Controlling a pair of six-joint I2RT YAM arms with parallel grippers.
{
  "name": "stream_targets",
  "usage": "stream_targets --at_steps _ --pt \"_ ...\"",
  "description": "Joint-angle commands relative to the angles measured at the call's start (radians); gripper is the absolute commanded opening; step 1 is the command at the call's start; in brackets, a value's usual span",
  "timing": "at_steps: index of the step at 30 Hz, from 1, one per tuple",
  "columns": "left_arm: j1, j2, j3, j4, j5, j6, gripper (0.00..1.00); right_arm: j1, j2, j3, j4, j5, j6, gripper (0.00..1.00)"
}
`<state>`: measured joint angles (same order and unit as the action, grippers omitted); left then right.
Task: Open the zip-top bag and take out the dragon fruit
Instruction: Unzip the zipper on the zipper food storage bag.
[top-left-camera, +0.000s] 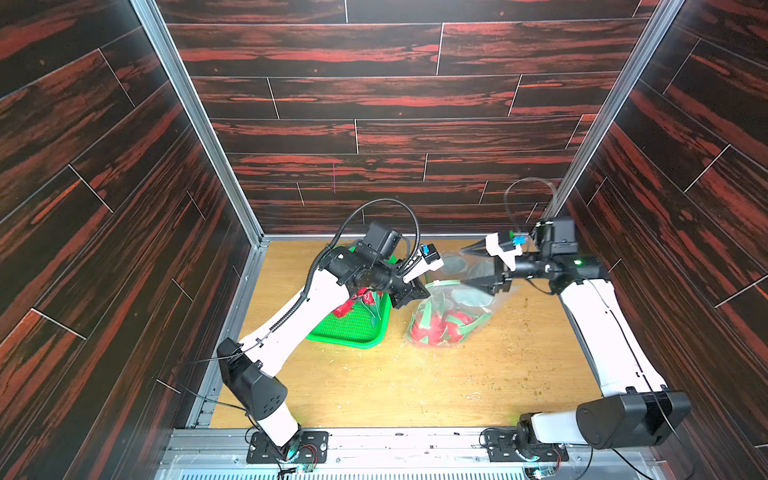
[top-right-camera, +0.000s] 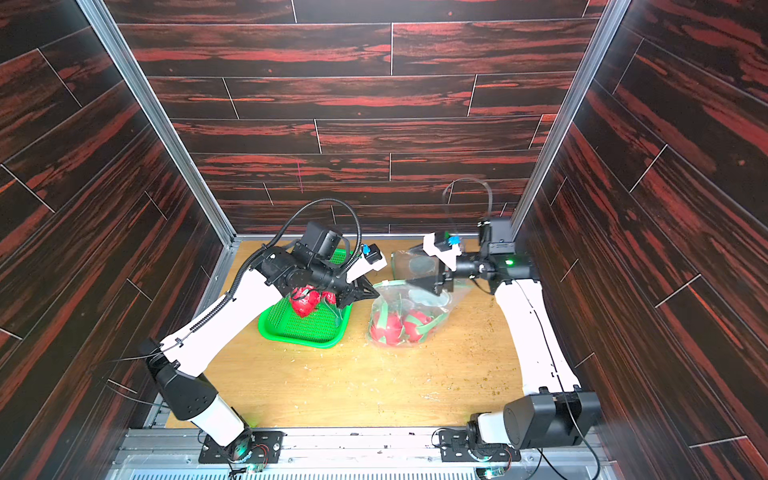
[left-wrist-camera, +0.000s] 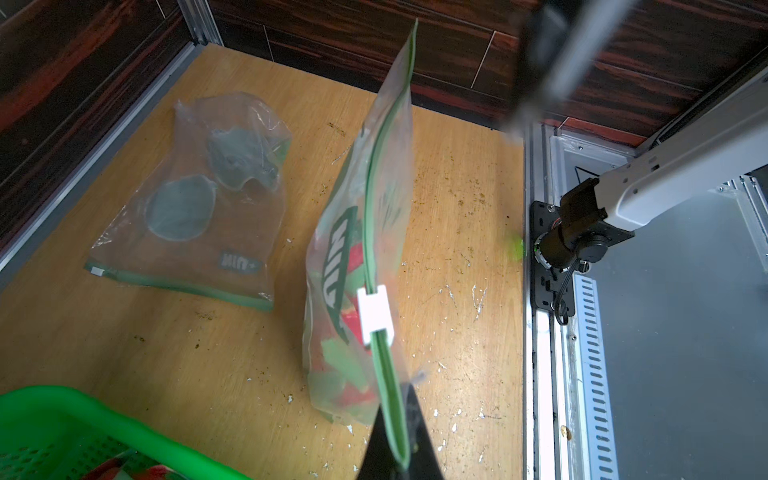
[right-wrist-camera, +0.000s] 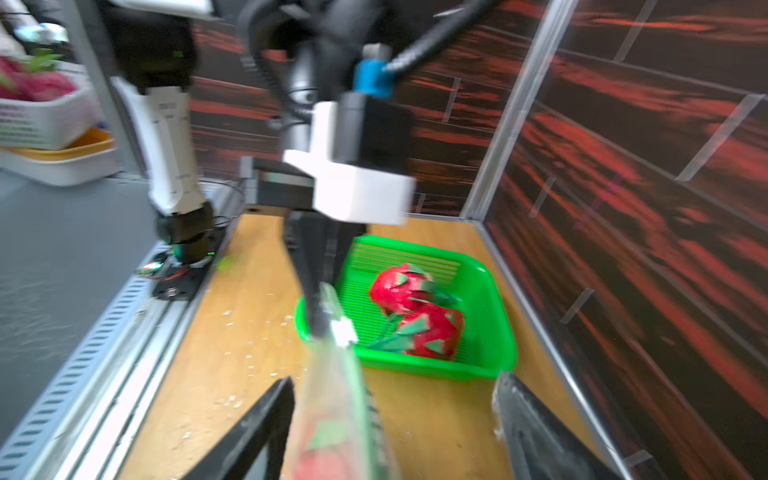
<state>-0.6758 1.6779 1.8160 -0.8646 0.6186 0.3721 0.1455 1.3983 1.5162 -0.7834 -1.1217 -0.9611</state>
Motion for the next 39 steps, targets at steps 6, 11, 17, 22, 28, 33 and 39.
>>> stream_targets --at_steps 6,11,17,22,28,33,39 --pt "0.008 0.003 0.065 -0.009 0.066 0.028 0.00 0.130 0.046 -0.004 -0.018 0.127 0.053 0.55" --pt "0.009 -0.004 0.056 -0.001 0.078 0.025 0.00 0.152 0.091 0.020 -0.023 0.151 0.072 0.53" --pt "0.008 -0.012 0.050 0.003 0.074 0.021 0.00 0.175 0.108 0.029 -0.054 0.155 0.036 0.46" --pt "0.011 -0.013 0.043 0.006 0.066 0.020 0.00 0.177 0.088 0.021 -0.039 0.146 0.036 0.17" --pt "0.013 -0.034 -0.007 0.068 0.053 -0.025 0.19 0.177 0.054 -0.002 -0.019 0.170 0.032 0.00" --pt "0.013 -0.072 -0.091 0.163 0.078 -0.076 0.47 0.178 0.035 -0.005 -0.014 0.165 0.033 0.00" --pt "0.014 -0.081 -0.124 0.197 0.057 -0.089 0.29 0.178 0.019 -0.008 -0.022 0.157 0.022 0.00"
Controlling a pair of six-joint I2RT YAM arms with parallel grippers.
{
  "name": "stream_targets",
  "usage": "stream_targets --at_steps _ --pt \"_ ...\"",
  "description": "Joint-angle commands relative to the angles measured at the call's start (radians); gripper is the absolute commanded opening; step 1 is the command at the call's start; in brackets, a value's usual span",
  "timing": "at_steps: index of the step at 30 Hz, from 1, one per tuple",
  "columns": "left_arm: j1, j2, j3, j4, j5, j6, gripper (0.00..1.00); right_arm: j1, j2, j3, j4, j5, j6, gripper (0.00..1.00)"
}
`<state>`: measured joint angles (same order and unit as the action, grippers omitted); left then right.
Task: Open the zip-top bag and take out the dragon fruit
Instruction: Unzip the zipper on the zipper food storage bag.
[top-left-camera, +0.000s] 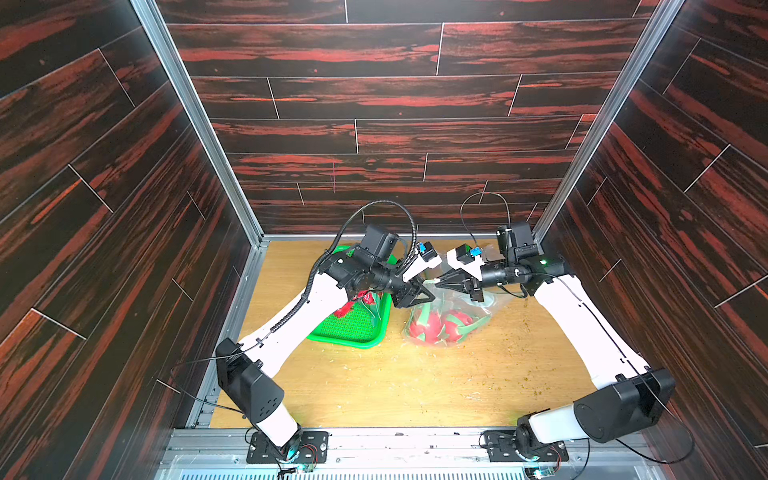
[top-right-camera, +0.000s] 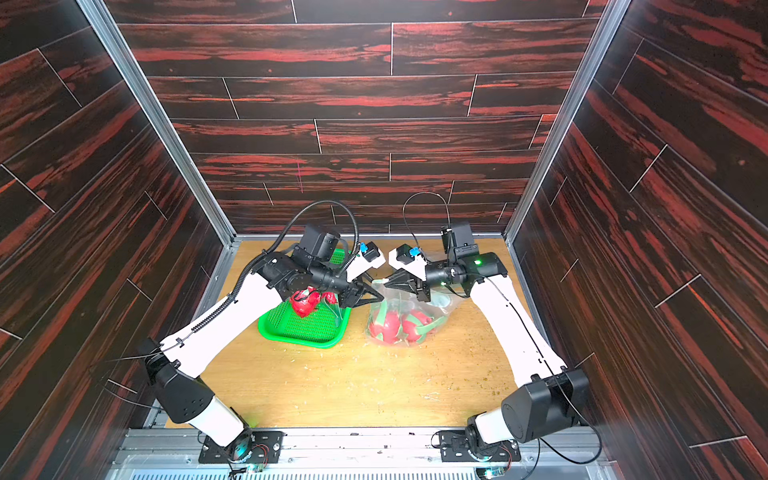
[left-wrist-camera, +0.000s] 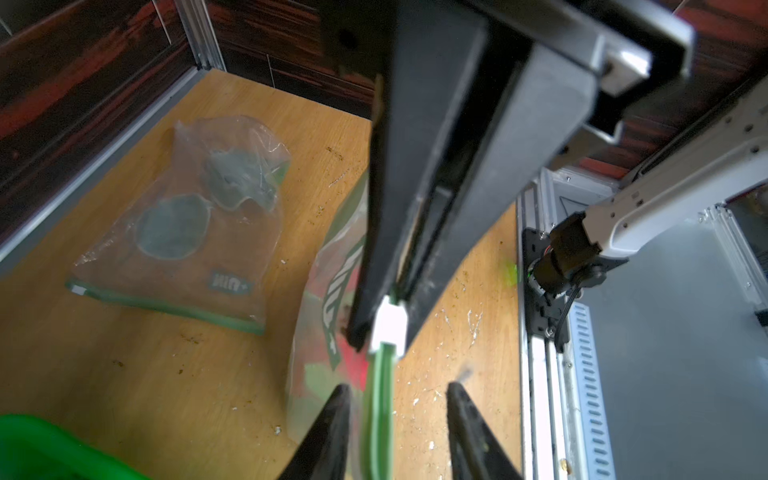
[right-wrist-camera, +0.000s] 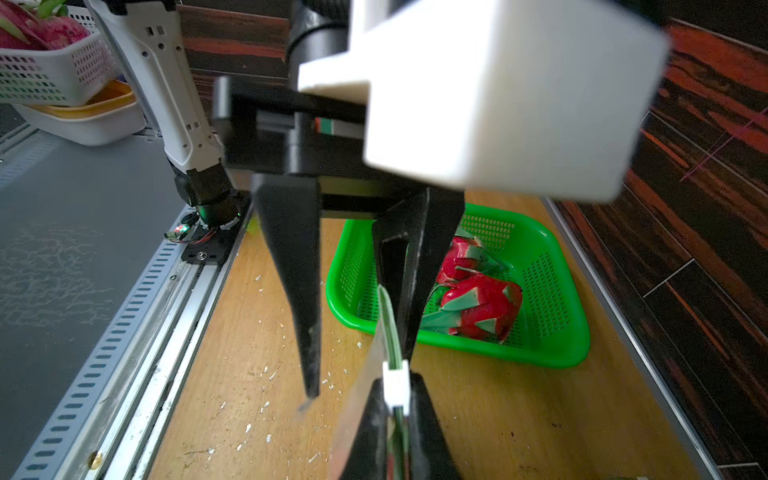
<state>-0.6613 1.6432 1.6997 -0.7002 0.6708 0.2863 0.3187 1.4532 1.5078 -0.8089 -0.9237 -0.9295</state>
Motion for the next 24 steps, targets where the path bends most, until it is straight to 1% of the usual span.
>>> stream_targets --at_steps 1,2,3,4,5,6,7,10,18,19,22,23,24 --pt "-0.001 -0.046 -0.008 0.033 0.002 -0.003 0.24 0.005 -0.036 0.003 -0.005 -0.043 -0.019 0.00" --pt "-0.001 -0.046 -0.007 0.035 0.007 -0.003 0.18 0.005 -0.037 0.006 -0.011 -0.044 -0.022 0.00" --pt "-0.001 -0.046 -0.005 0.037 0.012 -0.004 0.13 0.005 -0.037 0.010 -0.018 -0.045 -0.024 0.05" --pt "-0.001 -0.045 -0.002 0.038 0.017 -0.005 0.07 0.005 -0.036 0.014 -0.025 -0.048 -0.022 0.15" --pt "-0.001 -0.045 0.001 0.039 0.018 -0.004 0.02 0.005 -0.035 0.018 -0.033 -0.054 -0.020 0.23" --pt "-0.001 -0.046 0.002 0.042 0.020 -0.006 0.00 0.007 -0.033 0.022 -0.038 -0.060 -0.020 0.27" --pt "-0.001 -0.046 0.003 0.043 0.024 -0.006 0.00 0.007 -0.031 0.027 -0.042 -0.068 -0.017 0.28" --pt "-0.001 -0.047 0.006 0.046 0.031 -0.010 0.00 0.015 -0.024 0.031 -0.044 -0.072 -0.014 0.30" --pt "-0.001 -0.054 0.003 0.051 0.039 -0.015 0.00 0.022 -0.002 0.055 -0.081 -0.049 -0.020 0.29" --pt "-0.001 -0.056 0.003 0.049 0.036 -0.015 0.00 0.022 0.001 0.062 -0.090 -0.049 -0.024 0.28" --pt "-0.001 -0.060 0.003 0.050 0.029 -0.013 0.00 0.022 0.006 0.075 -0.107 -0.049 -0.026 0.16" --pt "-0.001 -0.063 0.002 0.050 0.024 -0.014 0.00 0.022 0.004 0.074 -0.106 -0.047 -0.026 0.16" --pt "-0.001 -0.065 0.001 0.049 0.022 -0.012 0.00 0.022 0.004 0.072 -0.108 -0.037 -0.026 0.20"
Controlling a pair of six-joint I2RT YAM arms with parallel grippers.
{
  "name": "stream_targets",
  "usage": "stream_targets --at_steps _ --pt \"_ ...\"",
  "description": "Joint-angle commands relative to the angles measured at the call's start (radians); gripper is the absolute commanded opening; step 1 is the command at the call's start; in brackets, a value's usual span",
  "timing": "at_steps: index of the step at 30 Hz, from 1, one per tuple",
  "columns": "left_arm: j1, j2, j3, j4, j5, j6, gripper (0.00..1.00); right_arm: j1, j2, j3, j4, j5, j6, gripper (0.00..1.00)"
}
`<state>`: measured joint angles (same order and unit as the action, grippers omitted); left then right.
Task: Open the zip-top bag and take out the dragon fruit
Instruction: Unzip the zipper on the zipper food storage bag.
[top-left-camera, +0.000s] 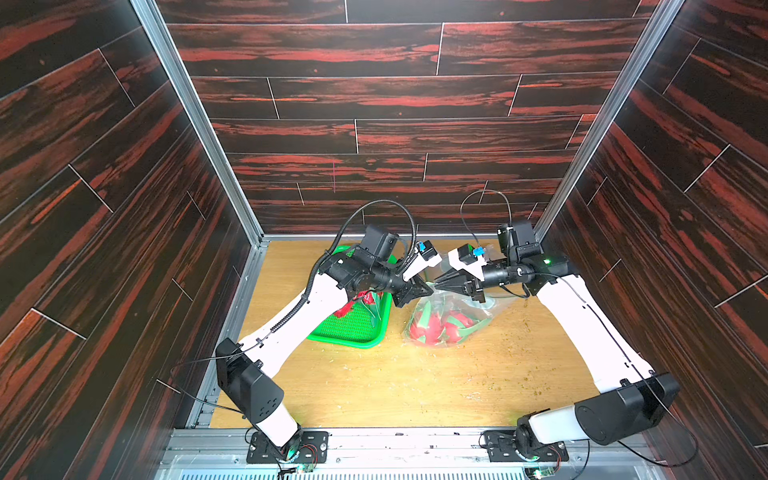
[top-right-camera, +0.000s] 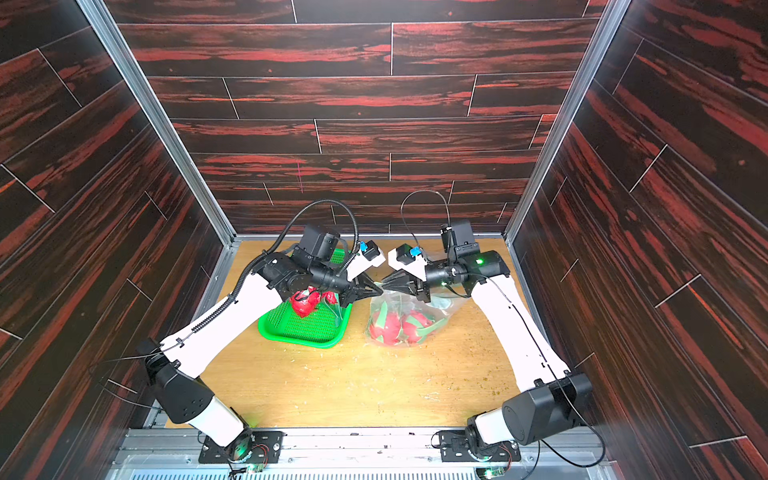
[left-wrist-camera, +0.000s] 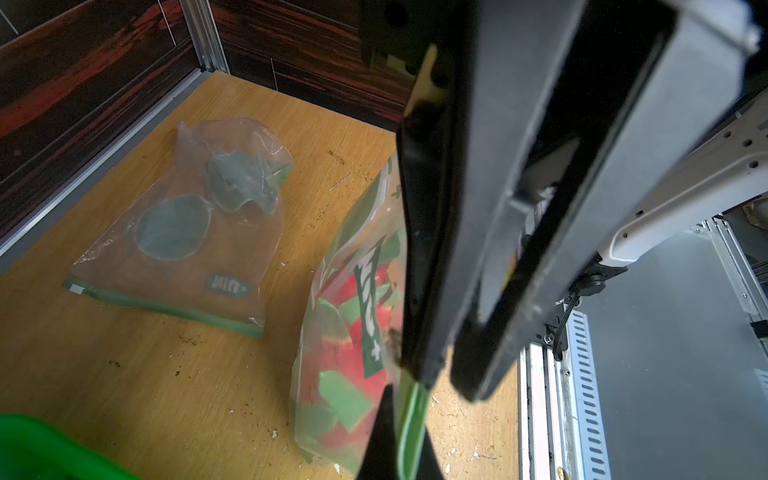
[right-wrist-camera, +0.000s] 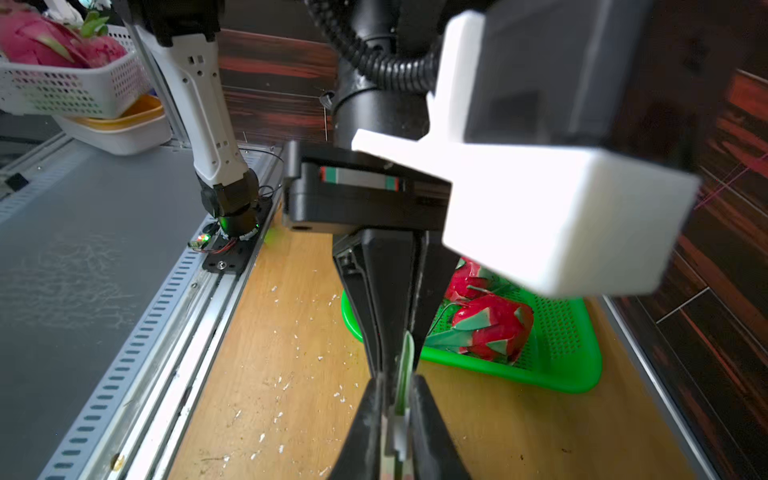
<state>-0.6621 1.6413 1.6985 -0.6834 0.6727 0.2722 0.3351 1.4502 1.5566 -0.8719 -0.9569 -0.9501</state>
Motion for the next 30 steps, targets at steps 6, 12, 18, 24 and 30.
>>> stream_targets --at_steps 6,12,18,24,30 --pt "-0.001 -0.070 0.001 0.033 0.019 0.005 0.00 0.005 0.009 0.017 -0.049 0.031 0.001 0.29" --pt "-0.001 -0.070 0.002 0.032 0.023 0.005 0.00 0.006 0.016 0.017 -0.047 0.049 0.005 0.27" --pt "0.000 -0.072 0.003 0.033 0.012 0.007 0.00 0.005 0.020 0.021 -0.041 0.049 0.005 0.05" --pt "0.003 -0.095 -0.016 0.060 -0.044 -0.019 0.00 0.003 -0.028 -0.037 0.030 0.138 0.041 0.00" --pt "0.039 -0.217 -0.160 0.317 -0.165 -0.167 0.00 -0.113 -0.157 -0.219 0.200 0.150 0.092 0.00"
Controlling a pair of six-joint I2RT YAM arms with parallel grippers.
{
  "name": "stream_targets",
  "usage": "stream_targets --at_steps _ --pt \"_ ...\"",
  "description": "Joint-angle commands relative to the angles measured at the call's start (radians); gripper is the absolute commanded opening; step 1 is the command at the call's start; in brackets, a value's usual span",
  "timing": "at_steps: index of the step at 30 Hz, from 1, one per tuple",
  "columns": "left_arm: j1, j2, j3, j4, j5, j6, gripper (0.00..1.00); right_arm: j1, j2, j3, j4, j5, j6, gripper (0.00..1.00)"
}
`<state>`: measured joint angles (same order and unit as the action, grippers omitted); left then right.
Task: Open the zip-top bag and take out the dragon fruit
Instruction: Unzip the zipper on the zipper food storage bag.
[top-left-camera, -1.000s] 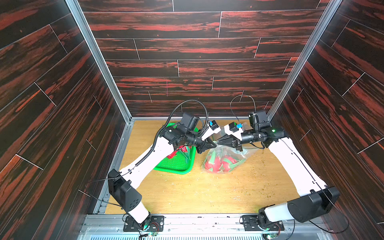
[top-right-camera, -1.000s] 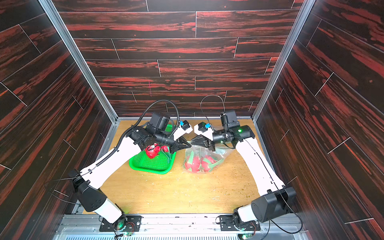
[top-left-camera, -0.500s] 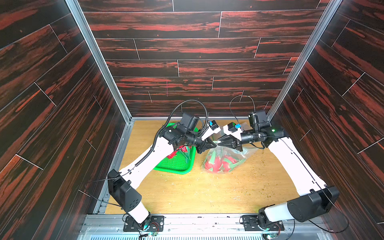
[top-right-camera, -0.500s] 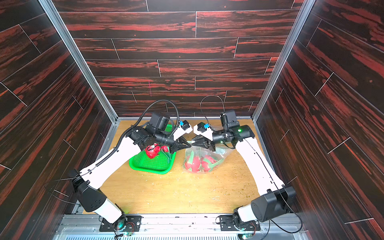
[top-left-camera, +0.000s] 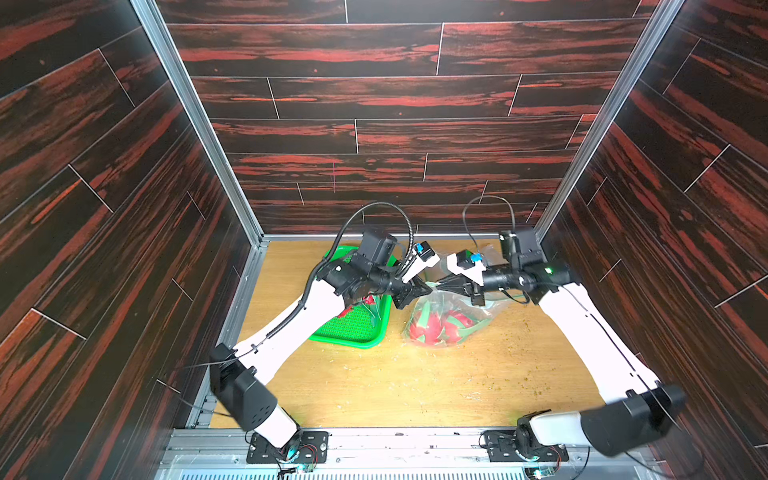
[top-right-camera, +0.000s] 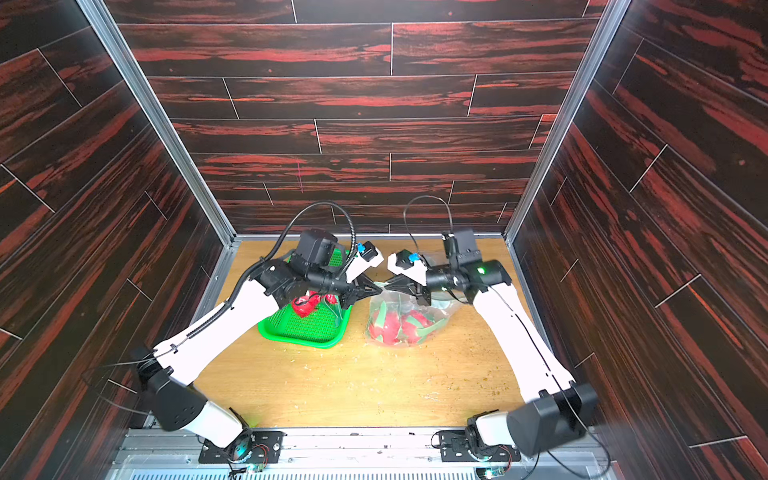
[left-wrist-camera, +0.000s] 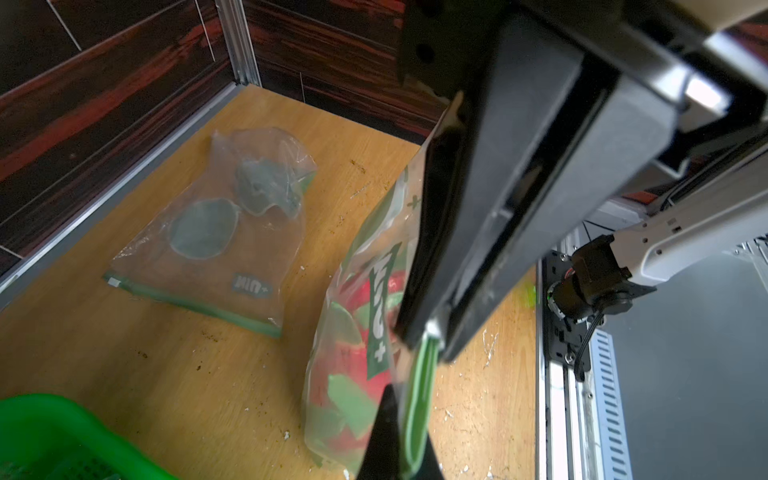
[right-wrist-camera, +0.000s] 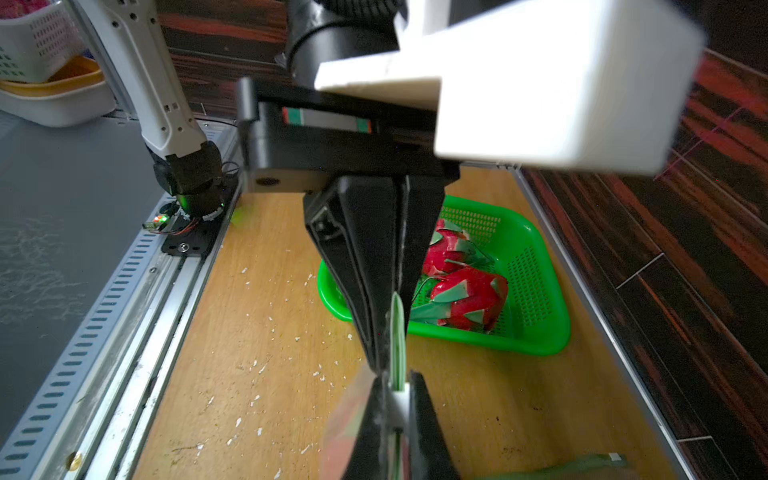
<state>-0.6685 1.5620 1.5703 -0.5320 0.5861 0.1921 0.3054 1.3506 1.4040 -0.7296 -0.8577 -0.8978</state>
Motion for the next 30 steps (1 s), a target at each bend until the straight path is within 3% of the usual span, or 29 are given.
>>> stream_targets --at_steps 1,6,16,30 --pt "0.055 -0.159 -0.052 0.200 -0.084 -0.112 0.00 -0.106 -0.077 -0.093 0.074 0.042 0.038 0.00" --pt "0.097 -0.234 -0.118 0.307 -0.102 -0.197 0.00 -0.256 -0.166 -0.205 0.148 -0.001 0.040 0.00" --pt "0.122 -0.261 -0.102 0.285 -0.123 -0.236 0.00 -0.488 -0.188 -0.243 0.174 -0.098 0.036 0.00" --pt "0.135 -0.278 -0.095 0.227 -0.145 -0.240 0.00 -0.615 -0.162 -0.237 0.211 -0.199 0.035 0.00"
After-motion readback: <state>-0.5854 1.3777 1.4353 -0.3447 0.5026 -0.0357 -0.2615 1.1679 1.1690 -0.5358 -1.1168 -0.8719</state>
